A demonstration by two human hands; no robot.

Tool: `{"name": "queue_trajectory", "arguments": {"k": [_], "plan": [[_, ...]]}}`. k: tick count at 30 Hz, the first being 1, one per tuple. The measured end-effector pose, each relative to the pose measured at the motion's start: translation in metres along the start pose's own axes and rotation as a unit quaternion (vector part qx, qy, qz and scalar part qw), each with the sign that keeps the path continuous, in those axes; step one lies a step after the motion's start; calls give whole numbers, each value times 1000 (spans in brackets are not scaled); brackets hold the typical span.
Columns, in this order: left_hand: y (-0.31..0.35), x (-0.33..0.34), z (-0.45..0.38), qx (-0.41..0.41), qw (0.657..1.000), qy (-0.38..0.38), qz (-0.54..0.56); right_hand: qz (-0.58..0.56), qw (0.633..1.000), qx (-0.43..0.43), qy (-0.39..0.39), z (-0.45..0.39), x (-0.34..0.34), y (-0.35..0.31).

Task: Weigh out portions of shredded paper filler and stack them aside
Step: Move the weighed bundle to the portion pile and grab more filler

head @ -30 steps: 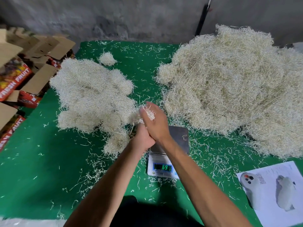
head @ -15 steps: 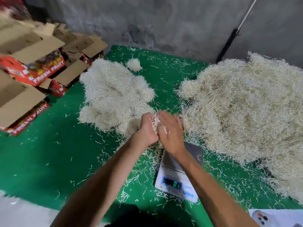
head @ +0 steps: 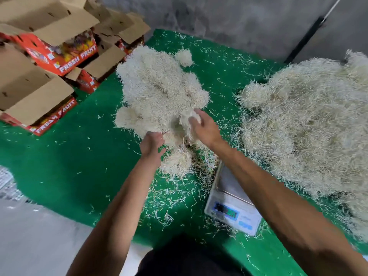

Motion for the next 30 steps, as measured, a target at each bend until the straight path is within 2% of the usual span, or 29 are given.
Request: {"name": "queue_trajectory", "arguments": {"k": [1,3,6,8,10,12,14,16,17,19,23,24,26,28,30], "plan": [[-1,-8,-1,2,998,36,-54,-57,998,-18,22,-10,-11,-19],[-15,-4,-2,-15,994,31,-104,-128,989,-44,63,-23,-29,-48],[-46,24,-4,-8,980,-23,-197,-45,991,-60,110,-18,-35,-53],[-68,44,-9,-4,954,-32,-297,-21,995,-36,94,-7,-23,-21],[-84,51,-12,-12,913,0,-408,-25,997,22,76,10,-12,33],[-94,63,-14,13,855,-8,-519,-29,992,87,89,35,-13,86],[-112,80,-14,34,801,-71,-594,6,986,109,124,65,-23,124],[-130,93,-12,28,770,-139,-623,45,982,106,147,94,-30,150],[-131,97,-12,13,772,-165,-613,54,981,103,155,105,-33,159],[-118,108,-14,-3,806,-186,-562,40,979,107,166,119,-40,172],[-59,159,-14,46,871,-193,-451,-53,974,111,190,130,-58,179],[-49,180,-10,58,874,-218,-431,-87,975,103,175,126,-58,175],[-37,228,2,91,856,-279,-425,-151,973,96,145,117,-58,164],[-34,267,15,119,828,-317,-447,-228,956,65,175,113,-74,155],[-31,292,21,142,819,-327,-450,-300,924,55,232,111,-101,157]]}}
Point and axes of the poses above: each hand's wrist, its own z-axis away from the middle knuckle, its own x-axis out of the palm, y = z × x, the point moved 9 cm from there along -z, towards the middle knuckle, and after that the axes turned 15 degrees about -y, right-handed, at the moved point
